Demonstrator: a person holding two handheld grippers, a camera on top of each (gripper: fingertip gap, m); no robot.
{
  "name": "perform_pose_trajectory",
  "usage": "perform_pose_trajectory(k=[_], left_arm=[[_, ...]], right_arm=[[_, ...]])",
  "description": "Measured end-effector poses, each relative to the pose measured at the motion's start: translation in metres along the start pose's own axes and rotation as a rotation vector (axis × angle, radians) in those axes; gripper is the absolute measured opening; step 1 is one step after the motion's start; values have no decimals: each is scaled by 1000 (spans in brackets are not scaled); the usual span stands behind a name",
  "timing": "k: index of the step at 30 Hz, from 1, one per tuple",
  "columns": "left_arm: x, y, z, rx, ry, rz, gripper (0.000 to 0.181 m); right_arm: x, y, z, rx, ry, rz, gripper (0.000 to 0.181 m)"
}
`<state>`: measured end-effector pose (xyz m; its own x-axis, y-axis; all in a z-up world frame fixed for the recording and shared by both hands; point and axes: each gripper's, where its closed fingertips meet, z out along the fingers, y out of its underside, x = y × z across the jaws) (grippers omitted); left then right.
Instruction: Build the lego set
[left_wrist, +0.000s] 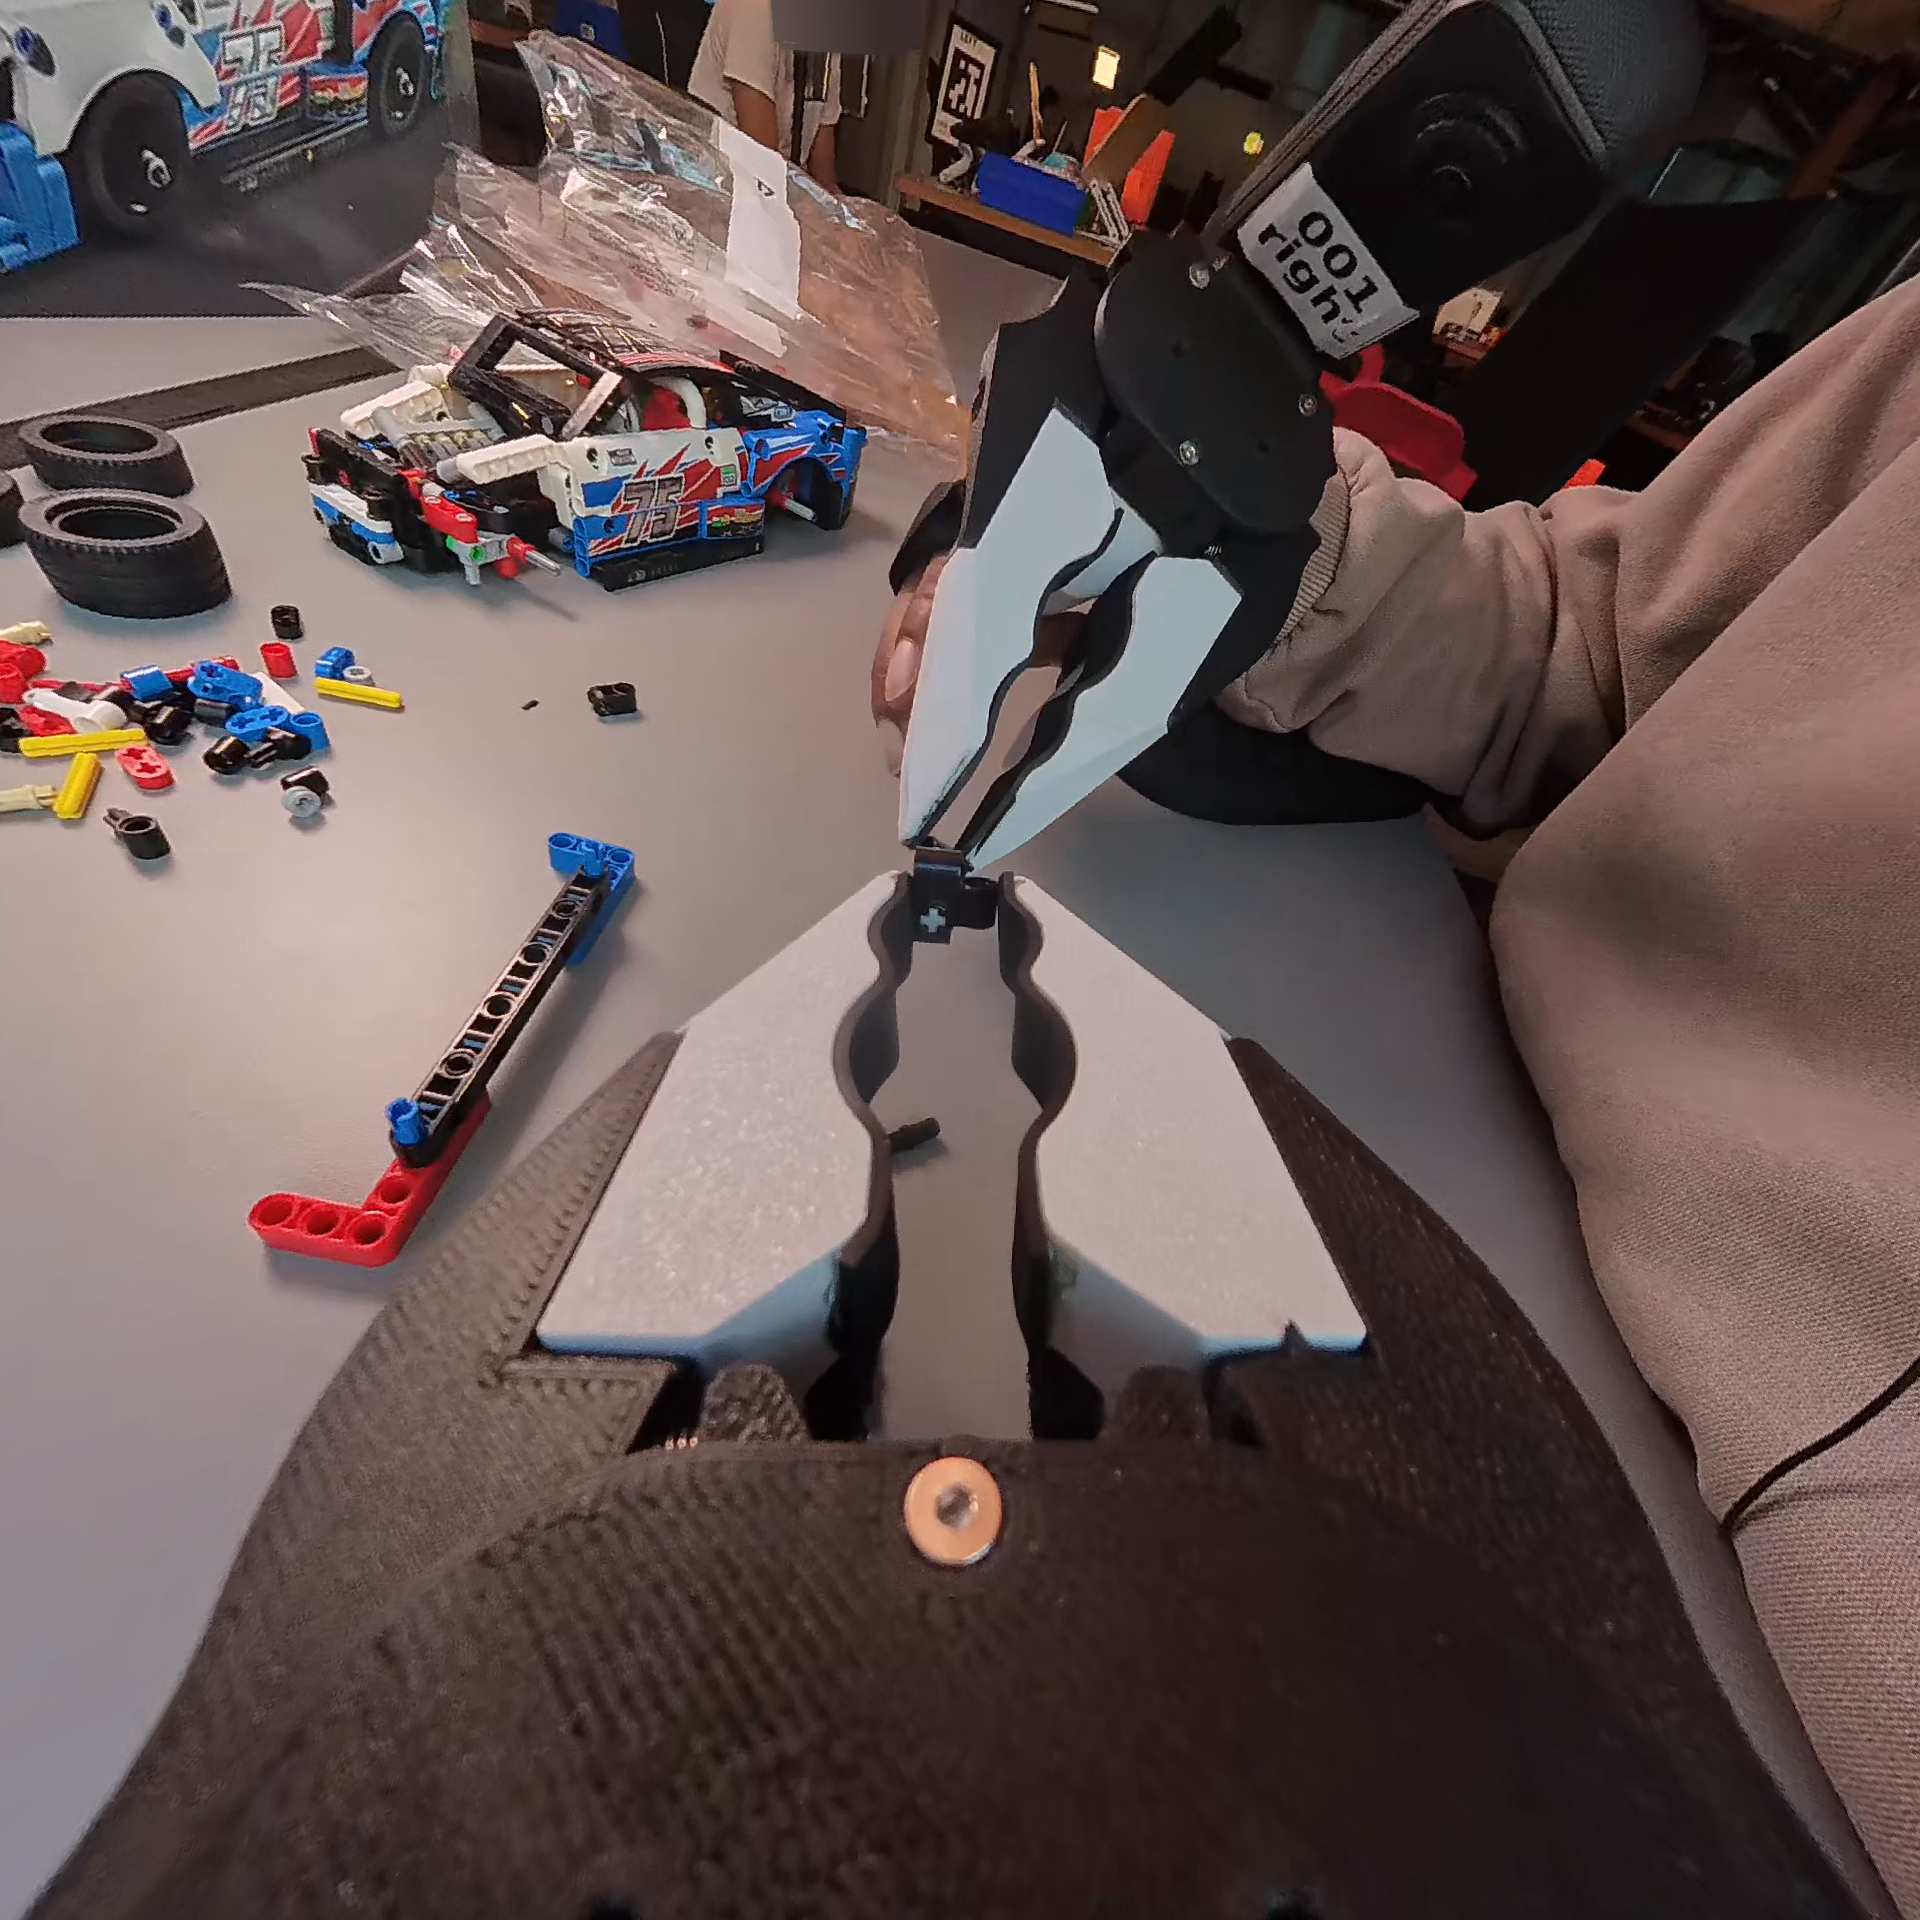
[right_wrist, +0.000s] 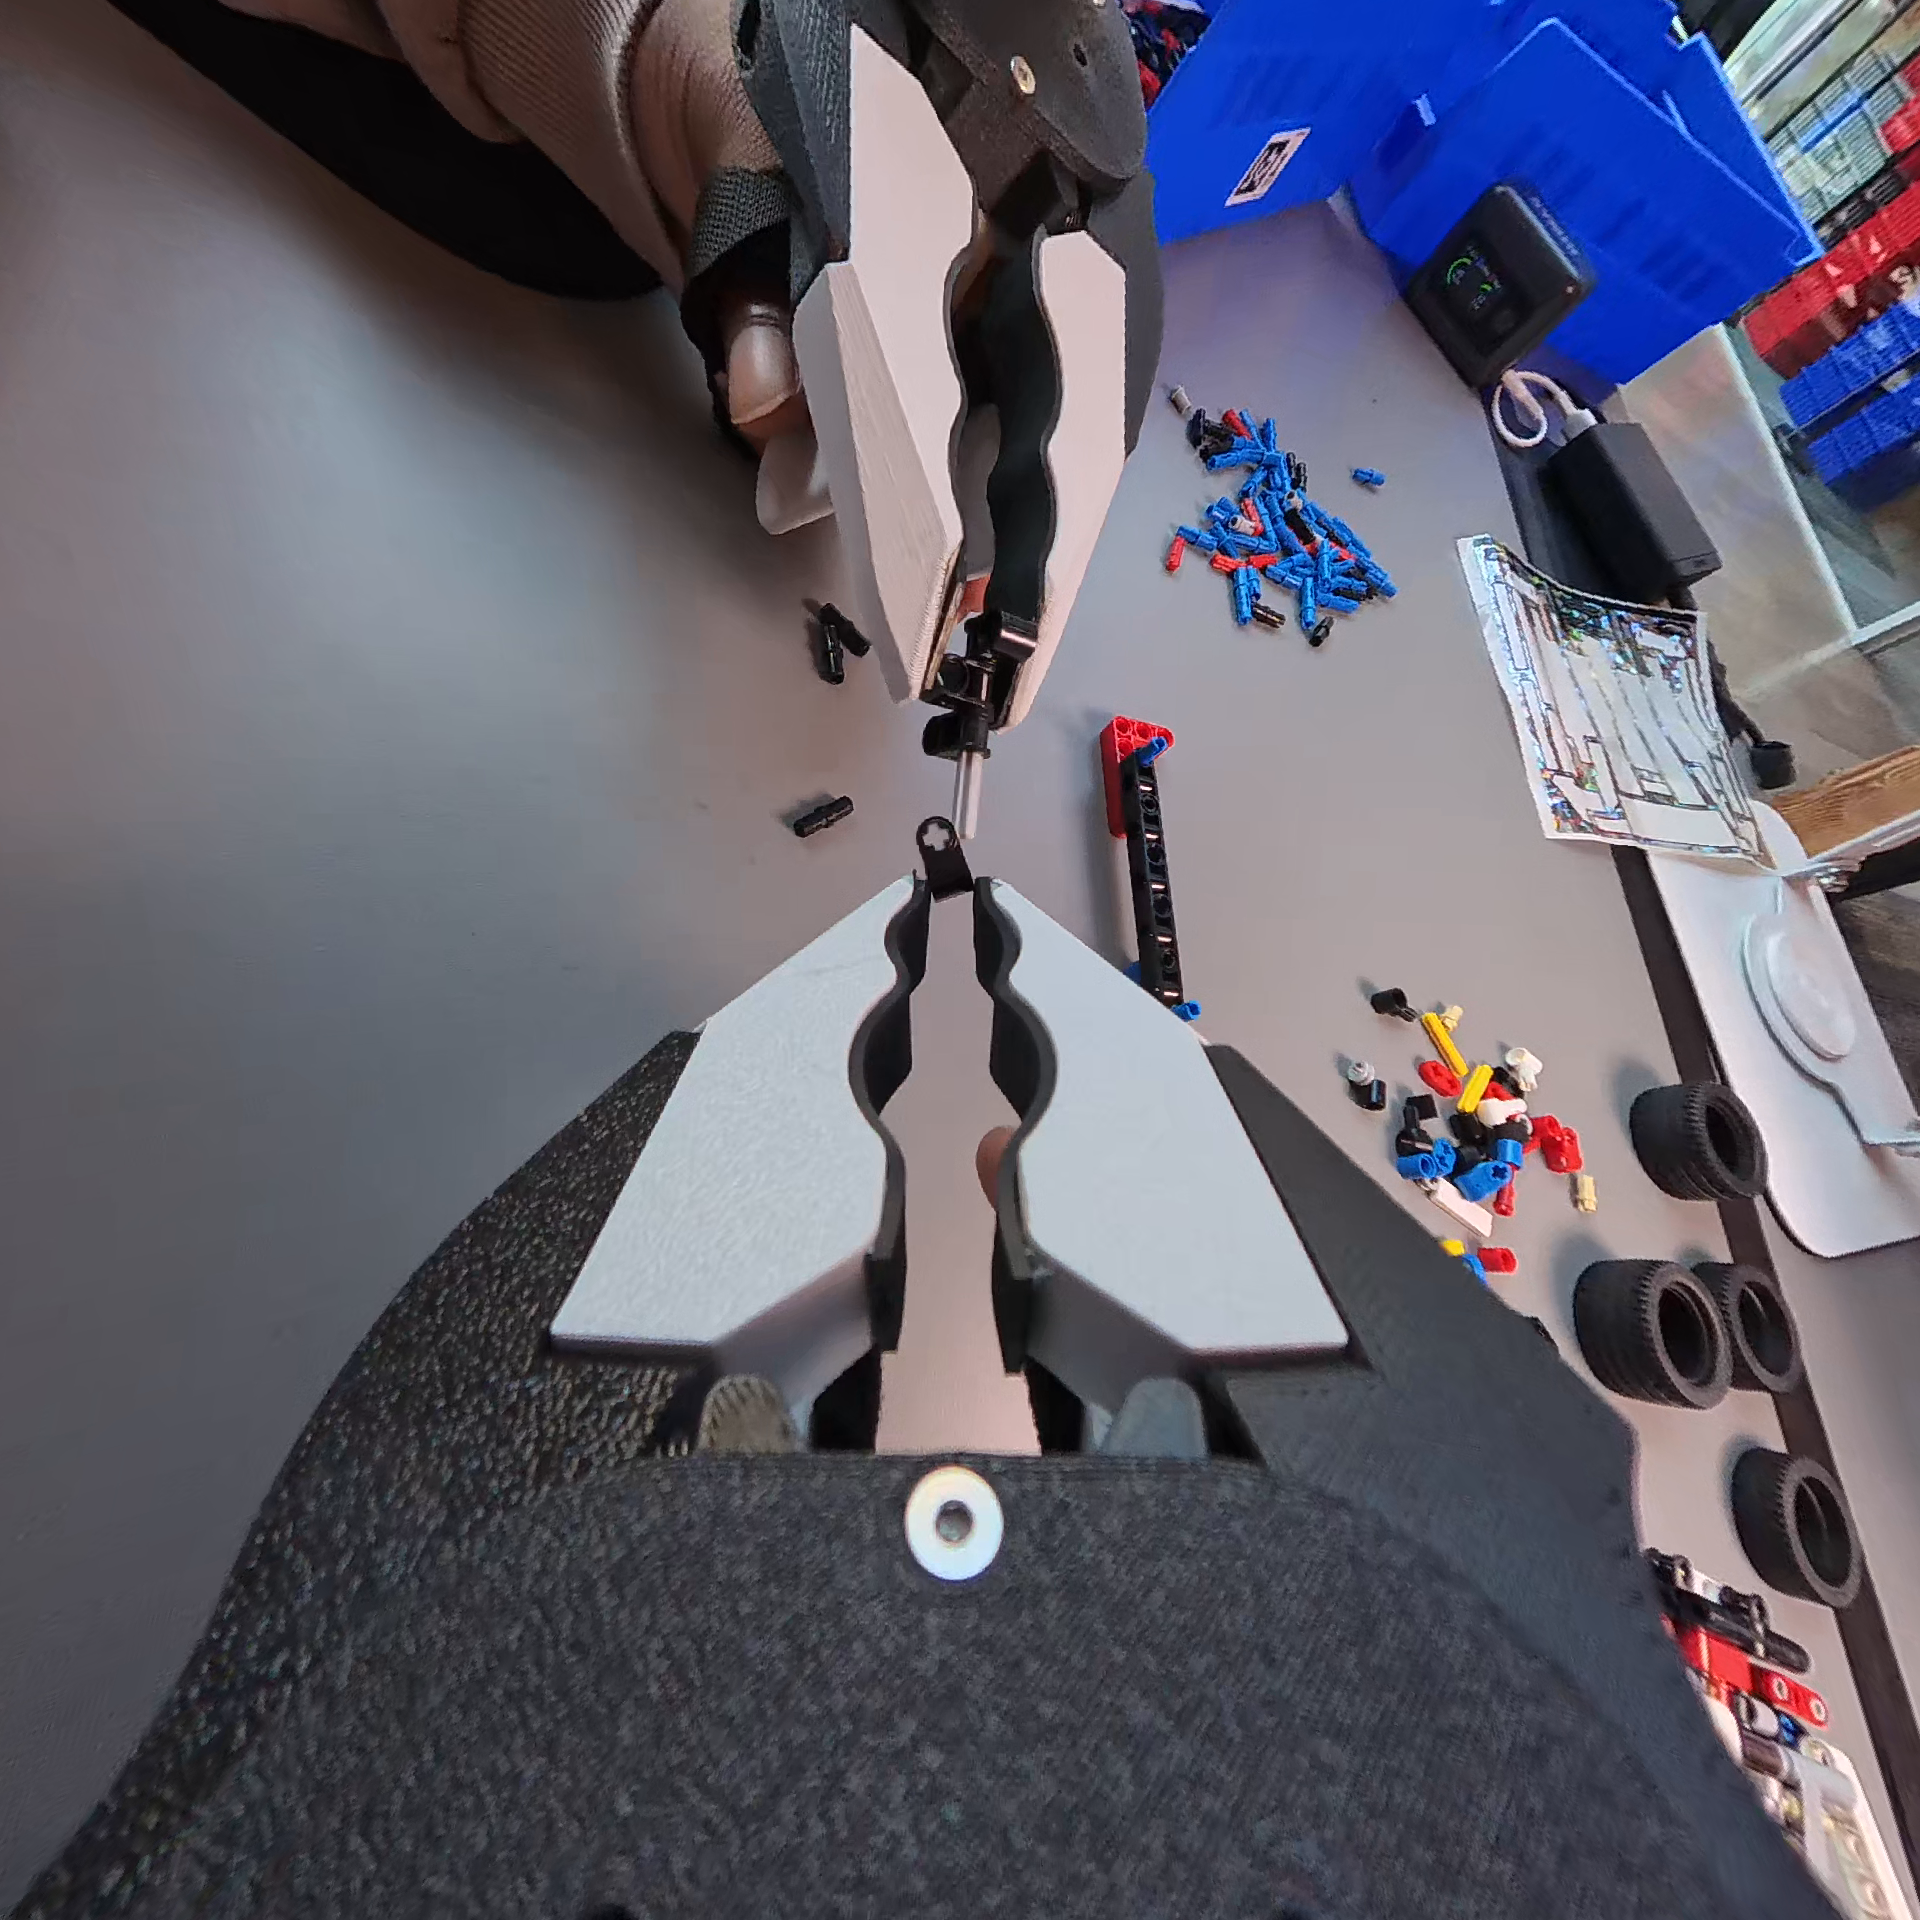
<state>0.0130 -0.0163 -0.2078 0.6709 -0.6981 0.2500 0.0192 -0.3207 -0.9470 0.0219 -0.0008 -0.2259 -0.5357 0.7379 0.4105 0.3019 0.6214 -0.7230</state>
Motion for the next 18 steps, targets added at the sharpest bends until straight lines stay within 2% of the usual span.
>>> perform_pose_trajectory(k=[13,18], left_arm=[[-2,5,2,-34,-12,3,14],[-13,4,-3,-17,-33,-113,14]], right_arm=[[2,11,4,-29,35,-28,7],[12,13,2,-1,101,-82,6]])
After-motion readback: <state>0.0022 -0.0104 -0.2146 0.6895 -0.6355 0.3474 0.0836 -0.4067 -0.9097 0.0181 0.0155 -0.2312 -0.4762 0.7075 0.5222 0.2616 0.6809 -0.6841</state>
